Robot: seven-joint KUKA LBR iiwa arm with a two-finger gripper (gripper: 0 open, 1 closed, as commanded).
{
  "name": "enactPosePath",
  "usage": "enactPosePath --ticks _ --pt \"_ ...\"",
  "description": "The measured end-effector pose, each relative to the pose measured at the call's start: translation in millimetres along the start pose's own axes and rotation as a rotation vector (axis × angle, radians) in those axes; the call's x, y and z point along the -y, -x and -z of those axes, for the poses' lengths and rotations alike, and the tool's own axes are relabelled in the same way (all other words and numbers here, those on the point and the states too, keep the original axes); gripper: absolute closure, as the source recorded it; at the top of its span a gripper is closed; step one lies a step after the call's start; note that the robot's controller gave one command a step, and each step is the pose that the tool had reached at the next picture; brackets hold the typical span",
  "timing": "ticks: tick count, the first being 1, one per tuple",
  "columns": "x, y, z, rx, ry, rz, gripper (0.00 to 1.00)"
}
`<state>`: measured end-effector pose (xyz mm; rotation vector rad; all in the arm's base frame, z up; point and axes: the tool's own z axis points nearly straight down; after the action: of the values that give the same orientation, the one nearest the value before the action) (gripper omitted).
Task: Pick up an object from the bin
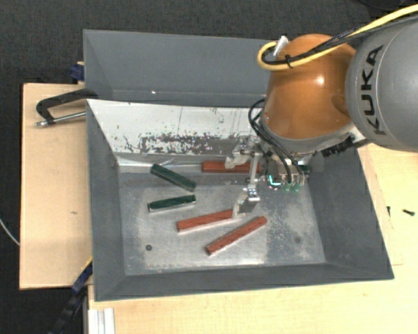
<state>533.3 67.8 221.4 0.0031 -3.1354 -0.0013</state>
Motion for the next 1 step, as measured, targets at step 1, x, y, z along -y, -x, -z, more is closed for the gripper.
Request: enactPosePath --ticks 1 --pt "0.3 1.5 3.7 0.008 0.001 -0.001 0.00"
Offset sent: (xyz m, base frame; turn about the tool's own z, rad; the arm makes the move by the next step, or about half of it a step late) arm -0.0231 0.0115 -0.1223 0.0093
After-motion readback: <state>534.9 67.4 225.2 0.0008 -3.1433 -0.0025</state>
